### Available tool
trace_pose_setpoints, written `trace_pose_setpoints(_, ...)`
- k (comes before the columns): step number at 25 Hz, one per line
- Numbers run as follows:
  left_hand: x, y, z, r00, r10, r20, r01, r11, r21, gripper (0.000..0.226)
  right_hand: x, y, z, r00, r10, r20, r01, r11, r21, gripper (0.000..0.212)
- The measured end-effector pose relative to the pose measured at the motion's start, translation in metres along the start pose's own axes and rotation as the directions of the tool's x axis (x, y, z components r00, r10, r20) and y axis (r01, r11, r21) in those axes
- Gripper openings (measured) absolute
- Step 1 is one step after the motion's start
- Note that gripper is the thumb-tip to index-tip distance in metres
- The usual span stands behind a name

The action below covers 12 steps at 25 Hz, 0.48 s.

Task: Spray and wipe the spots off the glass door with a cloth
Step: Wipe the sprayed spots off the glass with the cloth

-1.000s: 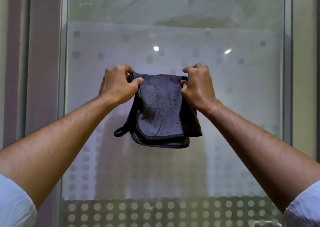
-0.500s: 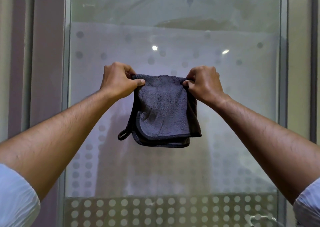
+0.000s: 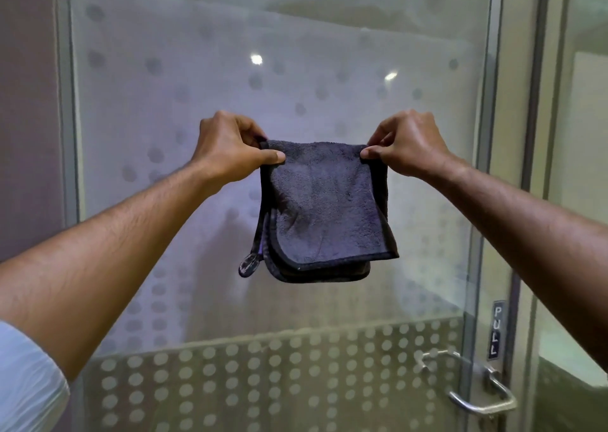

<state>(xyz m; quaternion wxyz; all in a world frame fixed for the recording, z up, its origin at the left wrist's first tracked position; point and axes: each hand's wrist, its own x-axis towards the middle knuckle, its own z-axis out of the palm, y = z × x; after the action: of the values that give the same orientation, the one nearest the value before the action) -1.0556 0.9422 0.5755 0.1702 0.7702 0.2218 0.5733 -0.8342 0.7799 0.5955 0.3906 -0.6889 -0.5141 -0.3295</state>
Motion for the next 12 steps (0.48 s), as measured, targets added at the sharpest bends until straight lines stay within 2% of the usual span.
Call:
trace_pose_setpoints(6,-0.023,0.016,0.057,0.983,-0.037,0.177,0.062,0.988,-0.140,0.034,-0.041,0.049,-0.035,0.995,0.064,0.075,-0.051,0.986,-0.161,0.028)
trace_pose_setpoints(12,-0.060,0.058,0.125,0.934,0.007,0.356,0.071,0.976,-0.205,0.034,-0.093,0.111,-0.088,0.974,0.162,0.156,-0.117,0.957,-0.266,0.027)
